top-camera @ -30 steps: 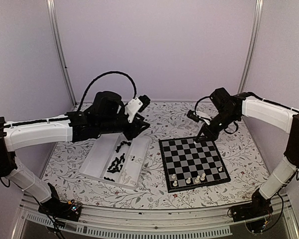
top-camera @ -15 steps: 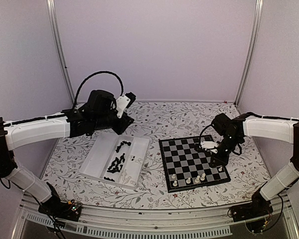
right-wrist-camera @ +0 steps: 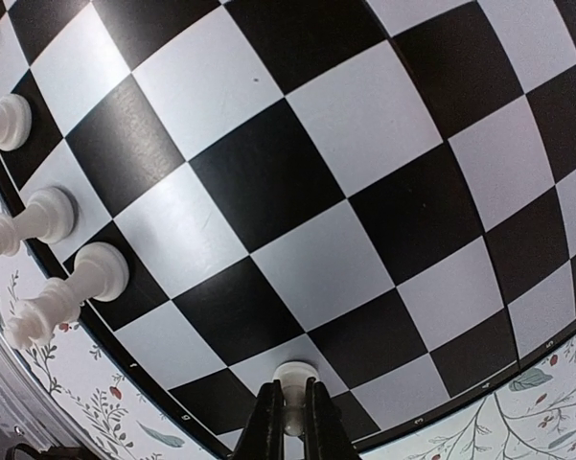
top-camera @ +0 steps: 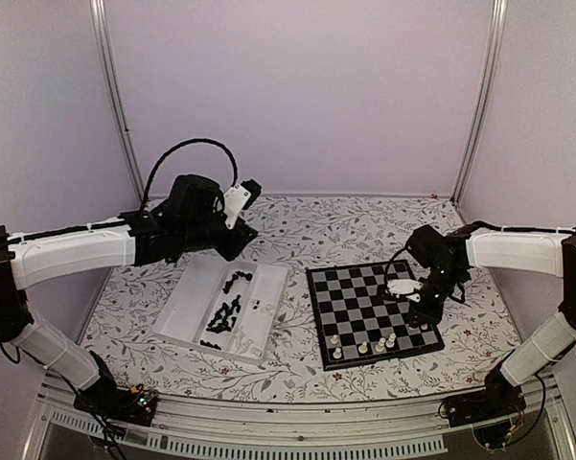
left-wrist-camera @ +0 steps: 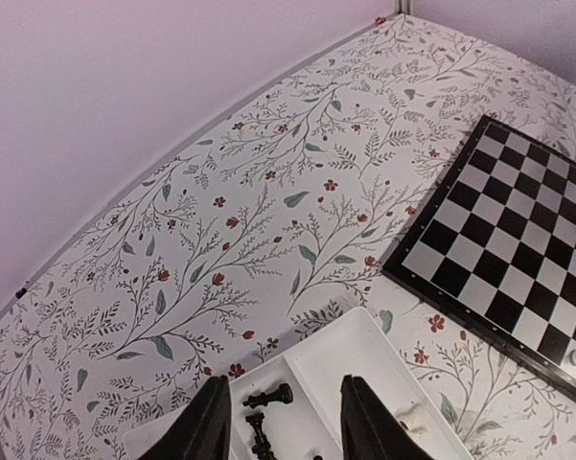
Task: Set up the chess pieces on the board
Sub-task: Place the chess piece on the chessboard, then pick up the chess piece from the storage box.
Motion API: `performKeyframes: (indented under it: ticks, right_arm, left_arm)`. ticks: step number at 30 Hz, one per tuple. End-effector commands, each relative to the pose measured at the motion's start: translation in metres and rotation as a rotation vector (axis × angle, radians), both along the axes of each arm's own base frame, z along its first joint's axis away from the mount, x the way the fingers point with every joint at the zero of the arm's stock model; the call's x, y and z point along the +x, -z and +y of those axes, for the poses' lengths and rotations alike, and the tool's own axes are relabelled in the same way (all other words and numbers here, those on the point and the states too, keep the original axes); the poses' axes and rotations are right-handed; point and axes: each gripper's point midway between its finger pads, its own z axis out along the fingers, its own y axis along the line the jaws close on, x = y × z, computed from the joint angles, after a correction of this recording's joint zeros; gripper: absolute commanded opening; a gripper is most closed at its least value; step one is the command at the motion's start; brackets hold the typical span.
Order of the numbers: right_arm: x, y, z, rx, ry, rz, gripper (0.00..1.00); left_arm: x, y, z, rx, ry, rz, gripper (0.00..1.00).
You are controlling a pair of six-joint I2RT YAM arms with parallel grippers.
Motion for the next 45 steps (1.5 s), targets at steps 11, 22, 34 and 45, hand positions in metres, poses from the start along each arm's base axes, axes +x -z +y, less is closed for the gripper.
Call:
performKeyframes:
  ticks: [11, 22, 34, 45]
  right_arm:
    - [0.013, -0.027, 0.016, 0.055, 0.002, -0.020, 0.29]
    - [0.050, -0.066, 0.036, 0.319, 0.143, -0.100, 0.32]
    - [0.050, -0.059, 0.044, 0.367, 0.177, -0.086, 0.32]
    - [0.043, -0.052, 0.042, 0.375, 0.178, -0.075, 0.31]
  left_arm:
    - [-0.008, 0.034, 0.007, 0.031, -0.041, 0.147, 0.42]
    - [-0.052, 0.127, 0.012, 0.196, 0.026, 0.504, 0.30]
    - [-0.061, 0.154, -0.006, 0.356, 0.233, 0.511, 0.31]
    - [-0.042, 0.169, -0.038, 0.347, 0.324, 0.509, 0.31]
